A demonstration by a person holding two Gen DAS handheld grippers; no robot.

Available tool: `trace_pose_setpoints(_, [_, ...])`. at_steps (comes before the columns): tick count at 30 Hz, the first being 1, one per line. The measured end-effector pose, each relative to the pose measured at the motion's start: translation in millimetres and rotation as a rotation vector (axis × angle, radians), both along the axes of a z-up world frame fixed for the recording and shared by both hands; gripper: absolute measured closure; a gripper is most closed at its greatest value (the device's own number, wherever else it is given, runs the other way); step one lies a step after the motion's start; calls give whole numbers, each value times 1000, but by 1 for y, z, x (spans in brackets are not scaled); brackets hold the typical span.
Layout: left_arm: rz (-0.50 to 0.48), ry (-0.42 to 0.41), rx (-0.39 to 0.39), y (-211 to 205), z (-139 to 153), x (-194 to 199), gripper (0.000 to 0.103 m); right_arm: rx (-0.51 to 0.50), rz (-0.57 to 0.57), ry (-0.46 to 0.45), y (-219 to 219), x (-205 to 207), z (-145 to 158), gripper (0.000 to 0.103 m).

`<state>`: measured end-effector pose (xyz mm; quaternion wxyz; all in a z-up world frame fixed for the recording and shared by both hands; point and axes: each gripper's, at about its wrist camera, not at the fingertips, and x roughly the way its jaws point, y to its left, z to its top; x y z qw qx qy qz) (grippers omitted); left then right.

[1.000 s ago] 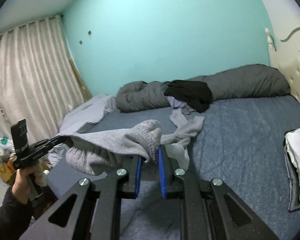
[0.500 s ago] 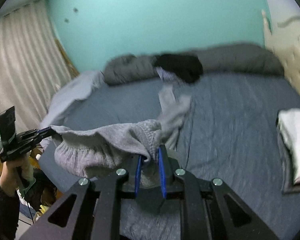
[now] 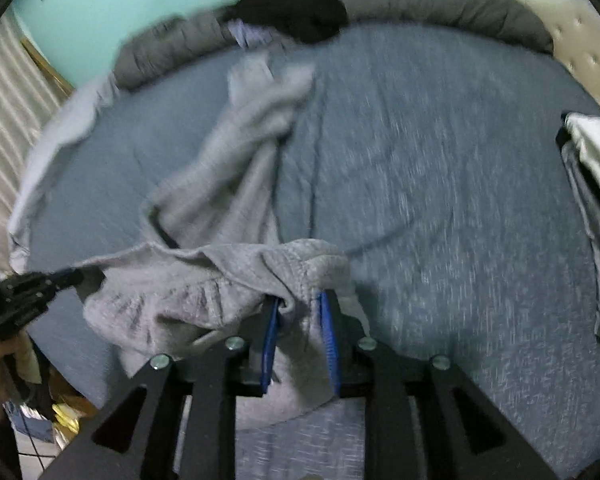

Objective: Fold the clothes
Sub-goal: 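Lift the hoodie hem with the left tool while the right tool holds another edge, then lay the hoodie down and open both tools, releasing the fabric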

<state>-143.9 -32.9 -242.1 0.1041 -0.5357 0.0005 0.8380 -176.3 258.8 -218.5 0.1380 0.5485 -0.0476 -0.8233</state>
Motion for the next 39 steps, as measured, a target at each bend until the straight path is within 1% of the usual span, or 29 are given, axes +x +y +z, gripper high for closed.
trace_pose_setpoints(2, [3, -13, 6, 3, -11, -2, 100, 10, -9, -26, 3, 0, -12, 72])
trace_pose_setpoints(4, [18, 0, 25, 1, -14, -2, 100, 8, -35, 14, 9, 4, -9, 54])
trace_pose_setpoints(5, [24, 12, 36, -1, -11, -2, 100, -3, -37, 44, 11, 7, -5, 52])
trace_pose_setpoints(7, [35, 37, 60, -4, -6, -1, 99, -29, -36, 106, 14, 11, 5, 49])
trace_pose_setpoints(8, [36, 59, 63, -4, -1, 1, 96, -44, -27, 135, 15, 14, 11, 49])
trace_pose_setpoints(9, [36, 83, 64, -3, 4, 3, 88, -53, -21, 148, 15, 15, 14, 49])
trace_pose_setpoints(10, [36, 110, 62, -1, 11, 7, 72, -71, -10, 163, 14, 16, 17, 49])
trace_pose_setpoints(11, [37, 137, 60, 0, 17, 10, 65, -92, 2, 178, 13, 17, 21, 49])
trace_pose_setpoints(12, [25, 159, 63, 4, 23, 14, 62, -122, 39, 190, 8, 21, 23, 49])
trace_pose_setpoints(14, [-12, 192, 62, 15, 31, 21, 62, -130, 103, 184, -6, 22, 23, 49])
trace_pose_setpoints(18, [-108, 190, 47, 46, 27, 23, 62, -108, 234, 133, -39, 30, 4, 49])
trace_pose_setpoints(20, [-131, 184, 49, 56, 23, 23, 62, -92, 258, 110, -50, 34, -8, 49])
trace_pose_setpoints(22, [-139, 170, 68, 66, 15, 16, 62, -75, 263, 86, -59, 37, -20, 49])
trace_pose_setpoints(23, [-143, 161, 80, 71, 12, 11, 62, -68, 262, 88, -62, 39, -25, 49])
trace_pose_setpoints(27, [-144, 76, 79, 80, -15, -5, 62, -73, 286, 103, -67, 44, -35, 49])
trace_pose_setpoints(28, [-144, 55, 79, 82, -23, -9, 62, -68, 287, 95, -69, 43, -39, 49])
trace_pose_setpoints(32, [-139, -30, 74, 89, -52, -23, 63, -61, 263, 67, -69, 41, -53, 49])
trace_pose_setpoints(33, [-129, -49, 83, 87, -61, -24, 63, -65, 257, 71, -68, 41, -54, 49])
trace_pose_setpoints(36, [-115, -77, 106, 84, -73, -24, 63, -75, 251, 79, -65, 41, -57, 49])
trace_pose_setpoints(38, [-124, -88, 116, 83, -76, -22, 63, -59, 264, 75, -68, 41, -61, 50])
trace_pose_setpoints(39, [-124, -87, 128, 81, -74, -21, 63, -52, 273, 75, -70, 42, -62, 54])
